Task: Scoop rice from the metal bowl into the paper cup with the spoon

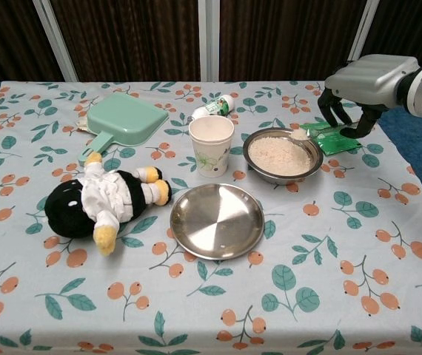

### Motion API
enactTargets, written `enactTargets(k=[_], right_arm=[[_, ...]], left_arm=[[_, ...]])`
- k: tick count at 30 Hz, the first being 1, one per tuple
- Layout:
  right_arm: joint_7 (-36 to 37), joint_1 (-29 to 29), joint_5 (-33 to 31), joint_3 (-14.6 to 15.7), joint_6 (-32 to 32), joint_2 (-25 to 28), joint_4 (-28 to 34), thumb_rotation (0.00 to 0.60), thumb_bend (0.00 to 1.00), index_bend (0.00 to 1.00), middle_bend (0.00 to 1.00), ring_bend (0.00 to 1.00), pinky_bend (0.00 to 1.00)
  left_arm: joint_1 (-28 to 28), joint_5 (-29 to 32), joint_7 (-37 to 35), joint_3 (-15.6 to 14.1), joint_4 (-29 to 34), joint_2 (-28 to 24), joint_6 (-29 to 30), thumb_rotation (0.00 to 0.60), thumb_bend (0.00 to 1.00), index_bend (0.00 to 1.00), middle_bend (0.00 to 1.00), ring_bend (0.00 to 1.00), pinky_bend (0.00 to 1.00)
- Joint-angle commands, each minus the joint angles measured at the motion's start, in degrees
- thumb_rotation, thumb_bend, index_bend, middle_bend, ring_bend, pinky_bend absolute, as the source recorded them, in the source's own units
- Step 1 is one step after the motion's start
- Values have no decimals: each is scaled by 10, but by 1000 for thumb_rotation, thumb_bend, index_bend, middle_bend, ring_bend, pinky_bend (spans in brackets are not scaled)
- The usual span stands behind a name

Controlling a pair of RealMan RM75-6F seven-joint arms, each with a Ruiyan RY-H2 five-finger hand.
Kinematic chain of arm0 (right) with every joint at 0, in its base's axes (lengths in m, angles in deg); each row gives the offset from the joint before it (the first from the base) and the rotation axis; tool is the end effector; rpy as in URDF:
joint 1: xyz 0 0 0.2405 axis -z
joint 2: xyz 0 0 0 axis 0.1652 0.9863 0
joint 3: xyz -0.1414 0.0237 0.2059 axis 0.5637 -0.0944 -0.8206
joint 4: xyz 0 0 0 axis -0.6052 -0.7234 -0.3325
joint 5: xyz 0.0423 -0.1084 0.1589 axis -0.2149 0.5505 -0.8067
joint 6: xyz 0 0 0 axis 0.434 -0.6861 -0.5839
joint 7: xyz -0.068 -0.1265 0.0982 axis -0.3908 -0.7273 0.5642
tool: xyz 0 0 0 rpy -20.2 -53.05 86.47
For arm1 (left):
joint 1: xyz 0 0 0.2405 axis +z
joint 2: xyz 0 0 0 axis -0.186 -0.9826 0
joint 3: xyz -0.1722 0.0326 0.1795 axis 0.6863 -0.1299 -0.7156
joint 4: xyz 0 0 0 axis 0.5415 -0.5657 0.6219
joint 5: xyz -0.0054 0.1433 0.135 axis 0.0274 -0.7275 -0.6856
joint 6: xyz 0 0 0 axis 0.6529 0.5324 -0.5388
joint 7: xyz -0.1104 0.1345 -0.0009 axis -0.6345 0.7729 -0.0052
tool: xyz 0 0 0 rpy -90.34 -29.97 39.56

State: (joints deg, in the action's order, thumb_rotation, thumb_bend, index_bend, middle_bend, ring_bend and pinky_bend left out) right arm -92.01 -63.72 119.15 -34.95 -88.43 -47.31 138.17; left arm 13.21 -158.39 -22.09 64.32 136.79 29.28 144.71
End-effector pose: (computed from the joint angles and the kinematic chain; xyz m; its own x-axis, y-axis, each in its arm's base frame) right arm -0.1667 -0.4083 0.0084 0.8159 -0.1841 0.5481 -0.5660 -0.4481 0.6920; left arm -0.3368 0.1635 0.1392 0.4662 0.0069 0.8847 0.8764 0.1330 -0.4629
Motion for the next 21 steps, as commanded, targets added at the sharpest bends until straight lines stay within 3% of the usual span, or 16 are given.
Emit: enactTargets(k=[1, 7, 14, 21], right_arm=[[12, 3, 15, -12, -3, 14, 14, 600, 409, 657, 623, 251, 13], [3, -20, 21, -38, 16, 25, 31, 600, 409, 657, 623, 251, 13], [-49, -70, -9, -66, 47, -1, 28, 600, 409, 657, 623, 251, 13], [-131, -121, -46, -63, 61, -37, 12, 600, 409, 660, 623, 252, 12]], left_arm=[[-1, -1, 2, 0, 3, -2, 0, 600, 108, 145, 126, 60, 68], [0, 3, 2, 0, 3, -1, -2, 600, 108, 146, 126, 60, 68], [5, 7, -5, -2, -3, 2, -1, 600, 109, 146, 126, 60, 68], [12, 11, -15, -4, -13, 7, 2, 600, 109, 146, 126, 60, 68]])
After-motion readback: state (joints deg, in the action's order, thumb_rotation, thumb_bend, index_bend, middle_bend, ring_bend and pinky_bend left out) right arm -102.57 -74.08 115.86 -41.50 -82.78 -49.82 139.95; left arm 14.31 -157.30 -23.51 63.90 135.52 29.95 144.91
